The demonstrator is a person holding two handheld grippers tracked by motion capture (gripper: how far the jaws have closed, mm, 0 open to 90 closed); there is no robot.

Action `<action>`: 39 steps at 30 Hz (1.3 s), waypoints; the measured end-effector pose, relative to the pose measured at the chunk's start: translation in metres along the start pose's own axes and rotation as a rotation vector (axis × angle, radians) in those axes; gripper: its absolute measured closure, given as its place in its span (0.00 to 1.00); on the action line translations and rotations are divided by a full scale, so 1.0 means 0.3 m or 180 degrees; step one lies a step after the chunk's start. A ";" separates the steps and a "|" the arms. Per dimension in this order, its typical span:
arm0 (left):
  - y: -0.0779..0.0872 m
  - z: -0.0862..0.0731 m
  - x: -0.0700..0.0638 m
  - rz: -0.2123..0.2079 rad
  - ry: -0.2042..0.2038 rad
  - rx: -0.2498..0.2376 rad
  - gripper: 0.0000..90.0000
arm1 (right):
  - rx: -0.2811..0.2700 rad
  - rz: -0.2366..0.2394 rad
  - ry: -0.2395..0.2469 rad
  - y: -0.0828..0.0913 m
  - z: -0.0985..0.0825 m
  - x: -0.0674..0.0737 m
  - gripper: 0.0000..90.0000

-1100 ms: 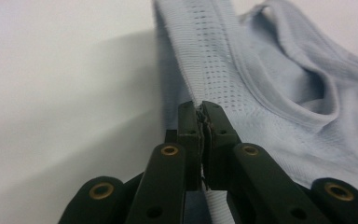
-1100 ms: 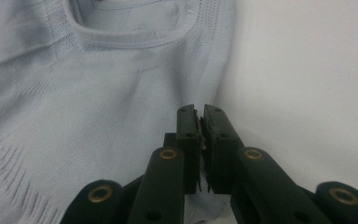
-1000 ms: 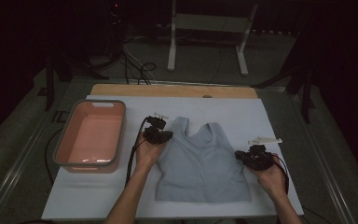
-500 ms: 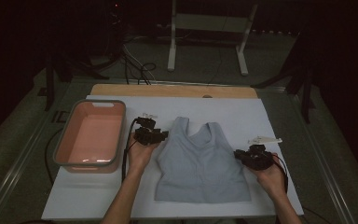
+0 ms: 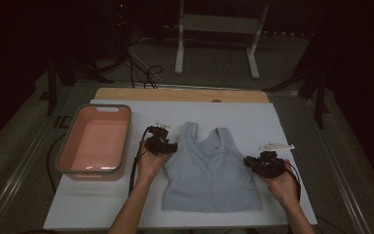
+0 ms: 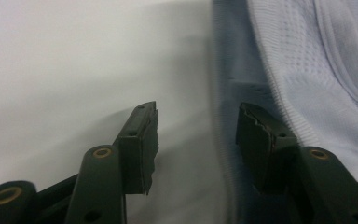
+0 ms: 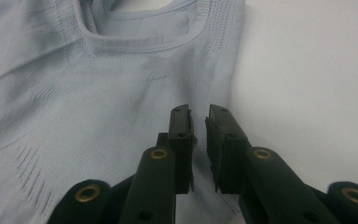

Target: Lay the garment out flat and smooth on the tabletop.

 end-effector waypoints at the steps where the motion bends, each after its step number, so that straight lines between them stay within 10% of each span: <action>1: 0.000 0.000 0.000 0.0000 0.0000 0.0000 0.54 | -0.0001 0.0004 -0.0002 0.000 0.000 0.000 0.89; 10: -0.055 -0.010 -0.057 -0.0020 -0.0246 0.0134 0.60 | -0.0014 0.0040 -0.0007 0.000 0.002 0.003 0.84; 16: -0.051 -0.011 -0.069 0.0013 -0.0359 0.0192 0.97 | -0.0009 0.0055 -0.0004 -0.002 0.001 0.004 0.82; 34: 0.027 -0.023 -0.007 0.0038 -0.0111 0.0054 0.98 | 0.0092 0.0015 -0.0017 -0.001 -0.014 -0.006 0.93; 39: 0.004 -0.010 -0.012 -0.0031 -0.0096 0.0014 0.86 | 0.0020 -0.0079 -0.0043 -0.012 0.002 -0.013 0.73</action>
Point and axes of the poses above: each handheld gripper's, and its own axes: y roughly backward along the jaws, z roughly out of its top, x roughly to its left, the point moved 6 cm from there along -y, roughly forward along the jaws, and after that the axes turned 9 degrees about -x, right-handed, at the moved point
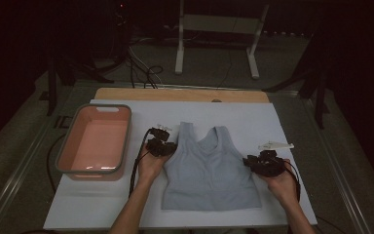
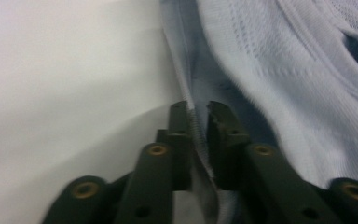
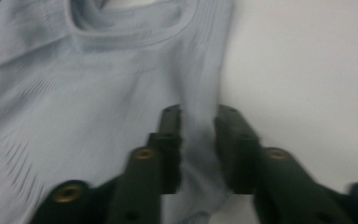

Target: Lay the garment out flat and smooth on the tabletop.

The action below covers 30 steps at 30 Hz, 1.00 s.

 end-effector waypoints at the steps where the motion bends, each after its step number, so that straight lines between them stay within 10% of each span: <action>1: -0.005 0.004 -0.001 0.0013 -0.0008 0.0001 0.81 | -0.0011 -0.0037 -0.0016 -0.004 0.004 -0.003 0.69; 6: -0.039 0.018 -0.003 0.0054 0.0002 0.0032 0.74 | 0.0017 -0.0103 -0.0057 -0.034 0.012 -0.025 0.64; 9: -0.047 0.015 -0.010 0.0032 -0.0063 0.0067 0.96 | 0.0059 -0.0106 -0.0071 -0.047 0.010 -0.031 0.62; 18: -0.010 0.050 0.024 0.0156 0.0063 -0.0152 0.99 | 0.0312 -0.0142 -0.0058 -0.086 -0.020 -0.040 0.61; 24: -0.026 0.077 0.022 0.0171 0.0081 -0.0195 1.00 | 0.0486 -0.0069 -0.0032 -0.097 -0.037 -0.021 0.91; 30: -0.034 0.117 0.016 0.0210 0.0023 -0.0244 1.00 | 0.0405 -0.0164 -0.0063 -0.069 -0.025 -0.023 0.97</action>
Point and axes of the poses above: each handheld gripper's, and its own axes: y roughly backward along the jaws, z roughly out of its top, x roughly to its left, the point moved 6 cm from there along -y, roughly forward along the jaws, and after that the axes turned 9 degrees about -x, right-handed, at the moved point
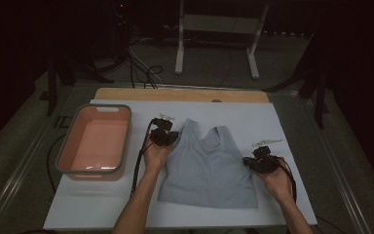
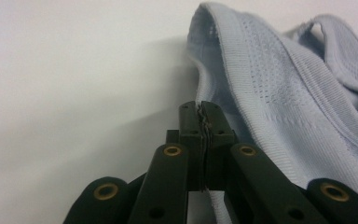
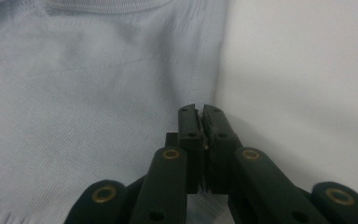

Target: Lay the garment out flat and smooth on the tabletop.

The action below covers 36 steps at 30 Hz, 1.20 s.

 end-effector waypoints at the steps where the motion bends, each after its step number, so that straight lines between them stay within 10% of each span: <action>1: -0.002 0.004 -0.001 0.0009 0.0013 -0.0011 1.00 | -0.0034 -0.0022 -0.0014 0.007 0.003 -0.003 0.97; 10: 0.026 -0.028 0.024 0.0078 0.0036 0.0080 0.99 | -0.0252 0.0089 0.0009 0.018 0.021 0.000 0.95; 15: 0.048 -0.047 0.030 0.0125 0.0046 0.0089 0.91 | -0.0293 0.0126 0.0004 0.003 0.027 -0.004 0.77; 21: 0.111 -0.047 -0.001 -0.0055 0.0043 -0.0053 0.66 | -0.0337 0.0071 -0.0098 0.020 0.028 -0.036 0.65; 36: 0.251 -0.111 -0.056 -0.0287 -0.0030 -0.0214 0.55 | -0.0437 0.0116 -0.0060 0.075 0.026 -0.007 0.48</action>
Point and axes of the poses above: each handheld gripper's, and its own axes: y roughly backward along the jaws, z roughly out of its top, x roughly to its left, the point moved 6 cm from there along -y, roughly forward along the jaws, and after that the axes turned 9 degrees about -x, right-handed, at the moved point
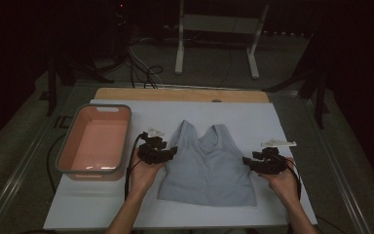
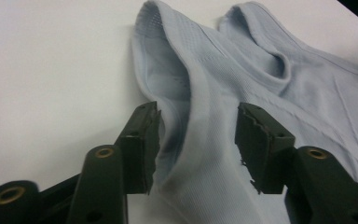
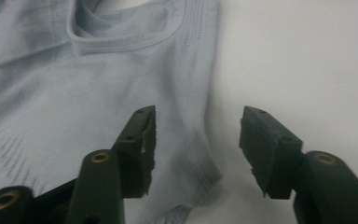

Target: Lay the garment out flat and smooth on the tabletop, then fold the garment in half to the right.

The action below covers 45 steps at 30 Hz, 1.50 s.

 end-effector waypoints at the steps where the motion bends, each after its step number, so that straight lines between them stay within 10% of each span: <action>1: 0.008 -0.004 -0.002 -0.0018 0.0011 -0.0027 0.53 | -0.0019 0.0010 -0.0007 0.004 0.001 0.002 0.47; 12: 0.040 -0.050 -0.012 -0.0063 0.0102 -0.0093 0.36 | -0.0158 -0.0027 -0.0074 0.044 -0.006 0.016 0.25; 30: 0.053 -0.146 -0.008 -0.0041 0.0283 0.0061 0.35 | -0.0240 -0.0031 -0.0050 0.080 -0.035 0.030 0.22; 42: 0.010 -0.183 -0.023 -0.0335 0.0518 0.0233 0.47 | -0.0240 -0.0082 -0.0041 0.093 -0.052 0.024 0.22; 45: -0.012 -0.184 -0.023 -0.0371 0.0561 0.0249 0.62 | -0.0232 -0.0087 -0.0035 0.092 -0.051 0.026 0.22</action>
Point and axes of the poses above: each handheld gripper's, and its own axes: y roughly backward along the jaws, z roughly out of its top, x roughly to its left, the point moved 6 cm from there along -y, roughly forward along the jaws, and after that the axes turned 9 degrees about -x, right-handed, at the moved point
